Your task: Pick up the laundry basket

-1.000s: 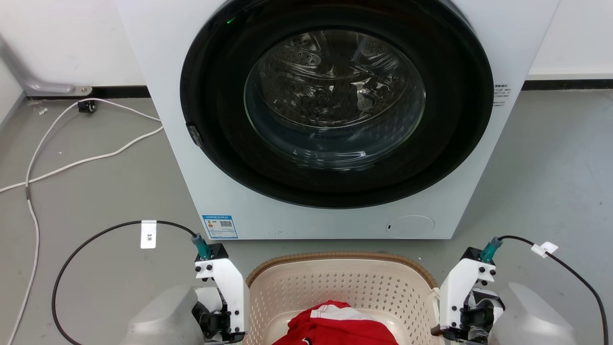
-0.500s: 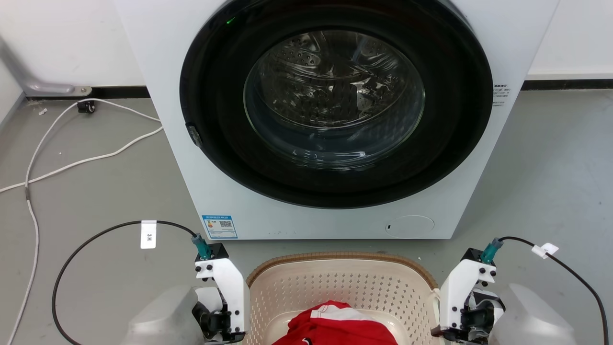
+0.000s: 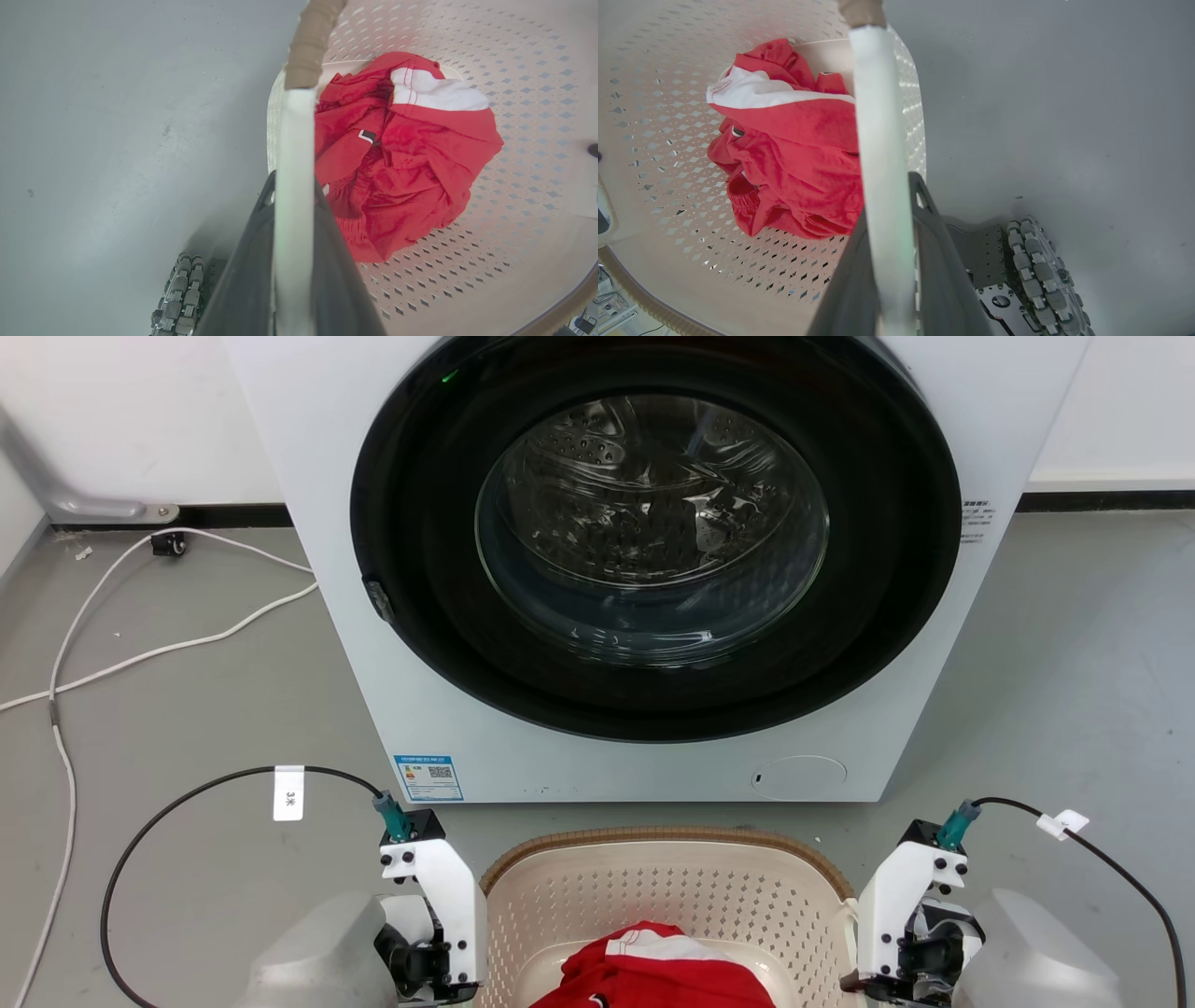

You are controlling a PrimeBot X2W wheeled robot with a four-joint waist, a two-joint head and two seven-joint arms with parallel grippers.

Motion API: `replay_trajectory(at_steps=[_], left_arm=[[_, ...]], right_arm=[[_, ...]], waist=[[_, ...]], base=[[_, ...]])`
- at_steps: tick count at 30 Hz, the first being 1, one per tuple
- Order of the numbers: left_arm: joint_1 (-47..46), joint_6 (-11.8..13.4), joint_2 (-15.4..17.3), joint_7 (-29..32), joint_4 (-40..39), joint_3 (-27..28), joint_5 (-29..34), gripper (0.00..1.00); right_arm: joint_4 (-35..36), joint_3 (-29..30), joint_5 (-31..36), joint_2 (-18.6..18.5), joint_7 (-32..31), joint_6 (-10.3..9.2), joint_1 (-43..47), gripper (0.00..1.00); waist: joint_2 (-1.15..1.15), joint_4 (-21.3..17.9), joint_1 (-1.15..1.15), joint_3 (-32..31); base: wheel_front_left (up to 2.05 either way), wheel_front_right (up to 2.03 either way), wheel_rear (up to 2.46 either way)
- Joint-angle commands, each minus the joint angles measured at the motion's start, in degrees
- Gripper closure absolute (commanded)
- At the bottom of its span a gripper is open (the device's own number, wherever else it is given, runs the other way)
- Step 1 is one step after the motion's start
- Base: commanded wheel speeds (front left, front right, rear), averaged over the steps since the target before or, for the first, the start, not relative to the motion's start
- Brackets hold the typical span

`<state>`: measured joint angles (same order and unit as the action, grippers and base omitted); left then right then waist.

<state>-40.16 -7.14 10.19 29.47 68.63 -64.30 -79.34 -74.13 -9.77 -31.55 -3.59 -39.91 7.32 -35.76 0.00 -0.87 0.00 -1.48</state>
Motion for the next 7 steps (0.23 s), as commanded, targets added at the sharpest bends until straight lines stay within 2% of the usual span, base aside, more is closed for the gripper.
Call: replay_trajectory(at_steps=[1,7], left_arm=[[0.1,-0.6,-1.3,-0.2,-1.0,0.0,-0.5,1.0],[0.1,-0.6,-1.3,-0.3,-1.0,-0.1,-0.6,1.0]], right_arm=[[0.5,0.2,-0.7,1.3,0.1,0.31,0.3,1.0],[0.5,0.2,-0.7,1.3,0.2,0.31,0.3,1.0]], waist=[[0.0,0.0,0.0,0.0],[0.0,0.0,0.0,0.0]], base=[[0.0,0.0,0.0],[0.0,0.0,0.0]])
